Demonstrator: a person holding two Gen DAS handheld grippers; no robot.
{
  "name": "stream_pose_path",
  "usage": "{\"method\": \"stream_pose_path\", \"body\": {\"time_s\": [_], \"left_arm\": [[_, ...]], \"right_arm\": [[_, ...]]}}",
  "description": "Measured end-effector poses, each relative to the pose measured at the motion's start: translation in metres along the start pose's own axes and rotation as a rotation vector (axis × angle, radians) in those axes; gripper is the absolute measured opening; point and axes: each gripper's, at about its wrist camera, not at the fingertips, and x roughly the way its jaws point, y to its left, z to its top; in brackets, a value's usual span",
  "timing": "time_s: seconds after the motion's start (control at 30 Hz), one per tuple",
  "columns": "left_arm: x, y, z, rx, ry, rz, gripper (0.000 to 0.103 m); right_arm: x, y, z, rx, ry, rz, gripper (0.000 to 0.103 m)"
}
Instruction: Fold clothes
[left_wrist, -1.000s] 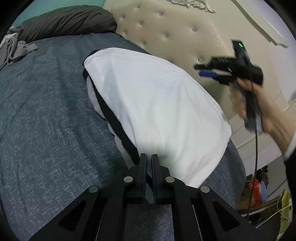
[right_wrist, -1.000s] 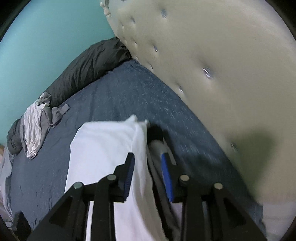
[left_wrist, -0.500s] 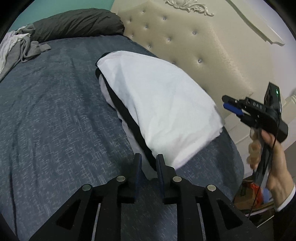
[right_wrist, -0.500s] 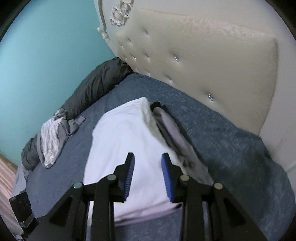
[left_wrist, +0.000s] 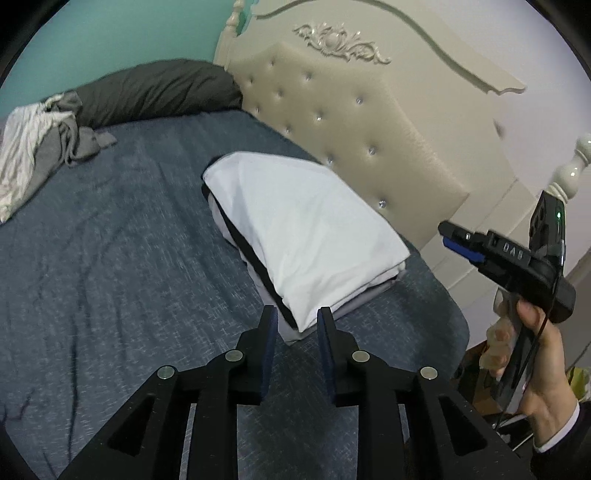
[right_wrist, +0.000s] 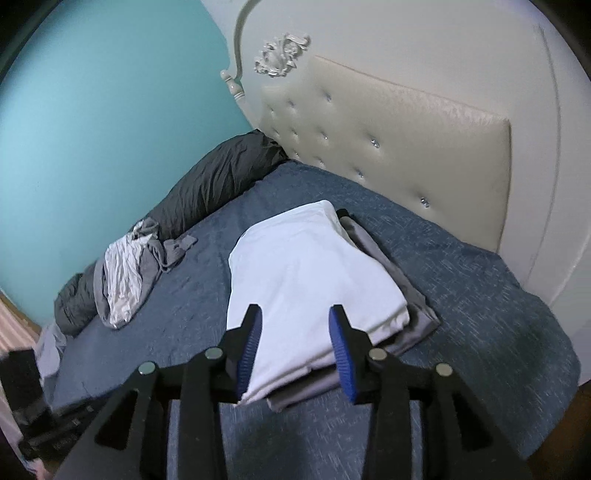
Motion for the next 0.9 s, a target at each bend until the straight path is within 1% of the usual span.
{"method": "stream_pose_path", "body": {"time_s": [0.17, 0.27, 0.43, 0.6, 0.63, 0.73, 0.9], "left_arm": [[-0.032, -0.01, 0.0, 0.024, -0.032, 0.011, 0.029], [-0.049, -0.015, -0.001, 0.036, -0.049, 0.01, 0.03], [-0.075, -0.019, -0.006, 0.045, -0.071, 0.014, 0.032], [-0.099, -0.025, -0.011, 0.061, -0.094, 0.018, 0.032], [-0.105, -0.026, -0.012, 0.065, -0.1, 0.018, 0.034], [-0.118, -0.027, -0.014, 0.059, -0.109, 0.004, 0.041], [-0.138, -0.028, -0.021, 0.07, -0.127, 0.0, 0.041]], "right_arm": [[-0.028, 0.015, -0.013, -0.001, -0.018, -0.014, 0.044], [-0.048, 0.032, -0.019, -0.049, -0.039, -0.05, 0.046], [-0.074, 0.053, -0.028, -0.076, -0.049, -0.039, 0.052], [-0.098, 0.074, -0.038, -0.103, -0.062, -0.037, 0.054], [-0.103, 0.078, -0.04, -0.106, -0.063, -0.035, 0.057], [-0.116, 0.088, -0.048, -0.111, -0.065, -0.034, 0.062], [-0.135, 0.106, -0.06, -0.129, -0.076, -0.038, 0.064]]}}
